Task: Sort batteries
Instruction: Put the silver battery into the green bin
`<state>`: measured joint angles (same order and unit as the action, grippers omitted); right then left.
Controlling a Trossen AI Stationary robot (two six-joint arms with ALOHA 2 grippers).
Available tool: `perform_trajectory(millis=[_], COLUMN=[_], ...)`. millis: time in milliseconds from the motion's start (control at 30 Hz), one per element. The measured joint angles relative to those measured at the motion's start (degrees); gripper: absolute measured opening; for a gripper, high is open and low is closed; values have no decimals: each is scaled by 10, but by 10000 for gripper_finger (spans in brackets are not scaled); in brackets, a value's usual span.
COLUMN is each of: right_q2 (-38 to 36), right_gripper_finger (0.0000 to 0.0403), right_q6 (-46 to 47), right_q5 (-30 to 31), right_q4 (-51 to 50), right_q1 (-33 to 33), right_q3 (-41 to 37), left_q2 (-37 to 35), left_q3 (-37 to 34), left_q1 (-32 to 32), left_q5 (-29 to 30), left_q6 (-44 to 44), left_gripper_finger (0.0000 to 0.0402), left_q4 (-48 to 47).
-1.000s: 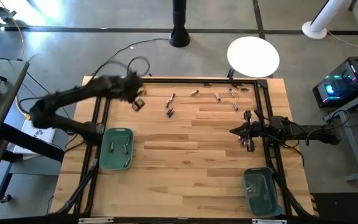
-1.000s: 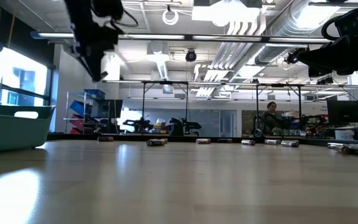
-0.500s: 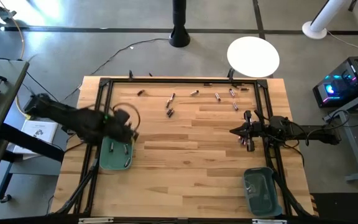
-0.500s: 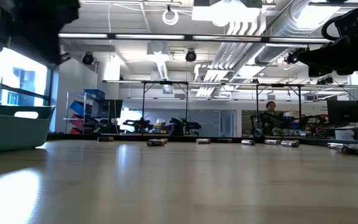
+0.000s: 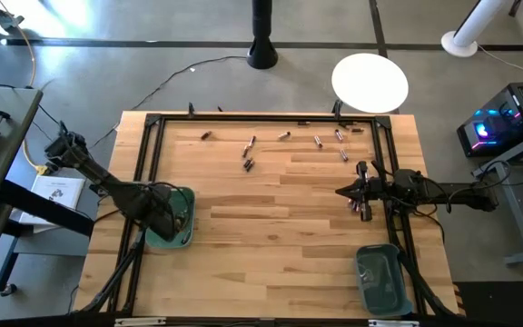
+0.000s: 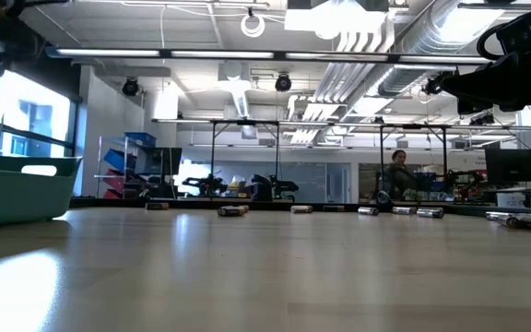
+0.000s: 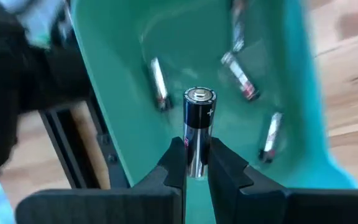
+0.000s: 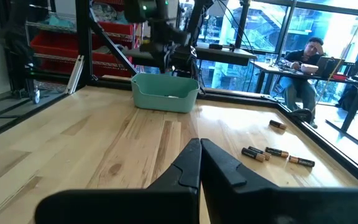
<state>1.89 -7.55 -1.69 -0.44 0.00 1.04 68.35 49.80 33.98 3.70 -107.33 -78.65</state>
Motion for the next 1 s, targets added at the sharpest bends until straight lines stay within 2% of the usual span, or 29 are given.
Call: perform_trajectory(millis=[167,400,800,1000], right_q2=[0,0,0,0], right_gripper_finger=[0,0,0,0], right_q6=[0,0,0,0], right_q5=[0,0,0,0], right_q4=[0,0,0,0], right_q1=[0,0,0,0], right_q3=[0,0,0,0], left_q2=[-31,-29,67,124], left_q3=[-57,-91,-90,-89], left_q1=[-23,-98,-181,-207], left_q5=[-2,-25,-97,-103], left_q6=[14,73,166,221], left_gripper_finger=[26,26,26,29], left_q4=[71,93,101,145])
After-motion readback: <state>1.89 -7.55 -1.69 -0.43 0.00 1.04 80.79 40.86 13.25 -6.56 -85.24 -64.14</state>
